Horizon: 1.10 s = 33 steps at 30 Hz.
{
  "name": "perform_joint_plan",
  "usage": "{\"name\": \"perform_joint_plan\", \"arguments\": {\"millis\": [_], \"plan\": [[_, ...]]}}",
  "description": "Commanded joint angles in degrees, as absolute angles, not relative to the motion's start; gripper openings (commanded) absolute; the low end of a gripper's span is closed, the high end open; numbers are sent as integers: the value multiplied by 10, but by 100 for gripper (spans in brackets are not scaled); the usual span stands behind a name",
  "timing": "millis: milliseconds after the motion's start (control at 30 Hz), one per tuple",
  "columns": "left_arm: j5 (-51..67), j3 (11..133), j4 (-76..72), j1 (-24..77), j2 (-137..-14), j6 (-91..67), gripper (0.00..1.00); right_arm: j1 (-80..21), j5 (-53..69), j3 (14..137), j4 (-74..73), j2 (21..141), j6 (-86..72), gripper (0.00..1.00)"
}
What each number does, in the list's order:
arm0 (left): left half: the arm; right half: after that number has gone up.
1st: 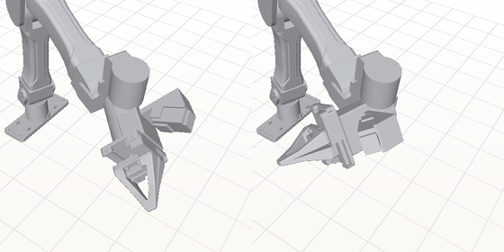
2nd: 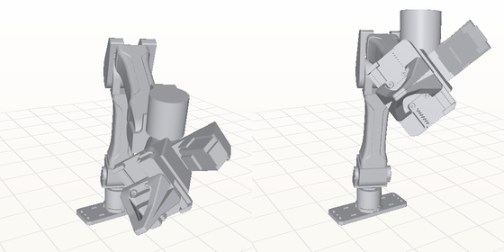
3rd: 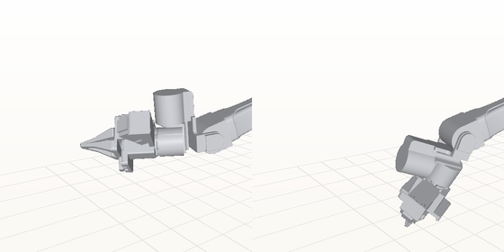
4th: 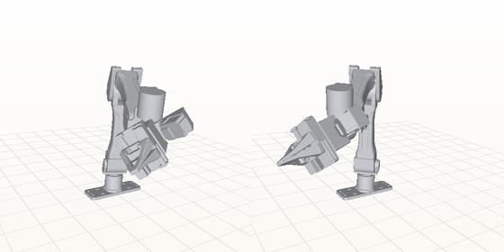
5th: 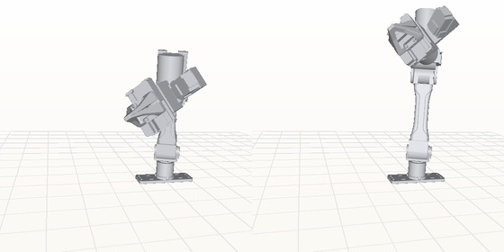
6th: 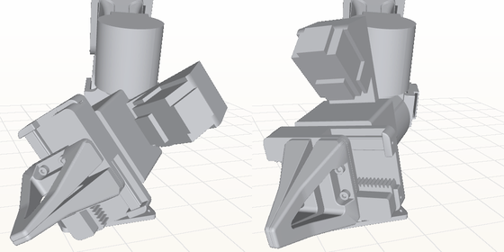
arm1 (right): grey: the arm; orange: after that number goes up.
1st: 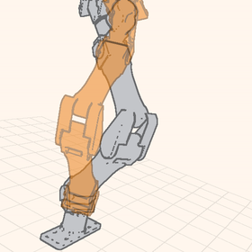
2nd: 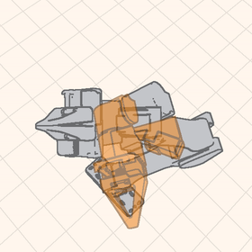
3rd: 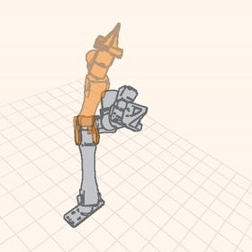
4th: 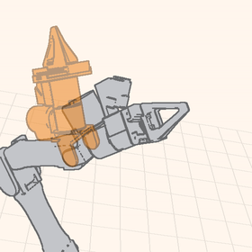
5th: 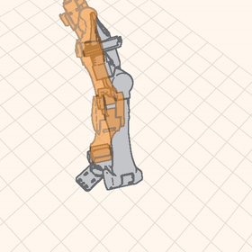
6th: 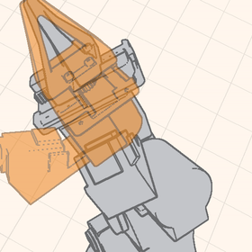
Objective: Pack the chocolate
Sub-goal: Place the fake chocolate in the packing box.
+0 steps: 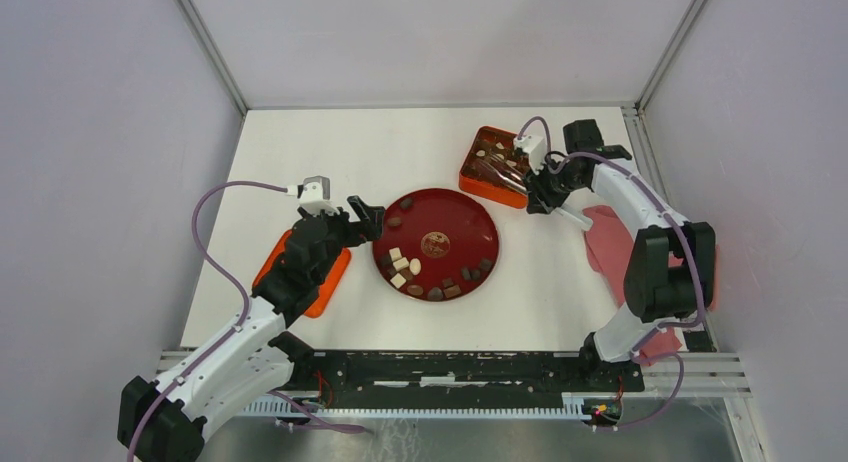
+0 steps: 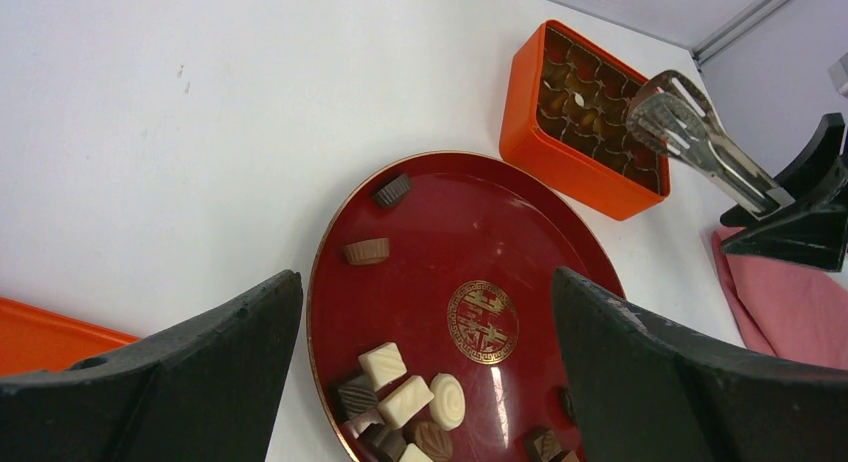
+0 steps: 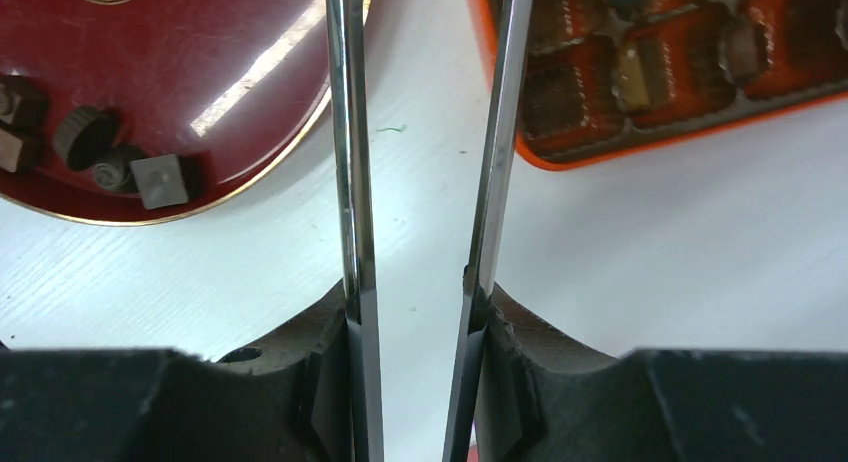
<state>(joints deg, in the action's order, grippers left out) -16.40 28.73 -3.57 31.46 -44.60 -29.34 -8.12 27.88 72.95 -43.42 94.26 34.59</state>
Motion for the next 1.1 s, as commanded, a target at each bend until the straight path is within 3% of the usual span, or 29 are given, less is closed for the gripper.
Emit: {"name": "perform_joint_plan", "arguments": {"millis": [0, 1067], "plan": [[-164, 295, -58, 312, -448, -300, 98, -53, 299, 774, -436, 971, 354, 5], [-165, 295, -57, 312, -450, -300, 98, -37, 279, 779, -441, 1040, 360, 38]]}}
